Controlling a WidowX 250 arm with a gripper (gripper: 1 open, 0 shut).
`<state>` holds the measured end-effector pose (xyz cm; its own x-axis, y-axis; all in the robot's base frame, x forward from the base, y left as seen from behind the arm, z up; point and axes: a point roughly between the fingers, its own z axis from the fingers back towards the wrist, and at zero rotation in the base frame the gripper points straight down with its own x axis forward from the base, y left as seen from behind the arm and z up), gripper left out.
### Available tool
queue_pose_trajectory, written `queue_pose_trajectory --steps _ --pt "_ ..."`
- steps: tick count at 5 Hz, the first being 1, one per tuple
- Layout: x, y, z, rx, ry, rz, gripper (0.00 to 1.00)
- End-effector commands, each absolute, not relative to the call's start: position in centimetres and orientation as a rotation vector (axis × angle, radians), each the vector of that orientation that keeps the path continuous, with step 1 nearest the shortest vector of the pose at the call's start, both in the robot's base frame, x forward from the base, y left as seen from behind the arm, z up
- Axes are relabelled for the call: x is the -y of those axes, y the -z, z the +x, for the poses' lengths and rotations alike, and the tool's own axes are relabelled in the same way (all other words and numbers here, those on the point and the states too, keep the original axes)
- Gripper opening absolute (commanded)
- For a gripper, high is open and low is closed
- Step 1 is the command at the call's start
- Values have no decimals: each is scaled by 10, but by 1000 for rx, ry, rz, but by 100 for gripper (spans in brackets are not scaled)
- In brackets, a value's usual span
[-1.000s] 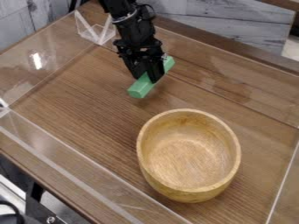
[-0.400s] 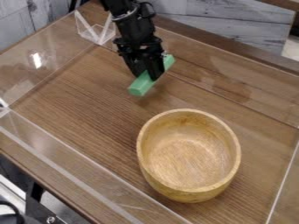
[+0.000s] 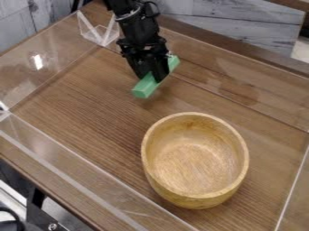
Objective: Remove the green block from inside the brown bowl and put it on the table
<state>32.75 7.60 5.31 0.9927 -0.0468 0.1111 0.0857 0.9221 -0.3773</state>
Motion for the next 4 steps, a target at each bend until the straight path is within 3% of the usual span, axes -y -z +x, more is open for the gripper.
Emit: queue_pose_trajectory --steps 1,4 --pt "-85 -71 338 160 64 -372 0" --pt "-87 -72 339 148 53 -384 0"
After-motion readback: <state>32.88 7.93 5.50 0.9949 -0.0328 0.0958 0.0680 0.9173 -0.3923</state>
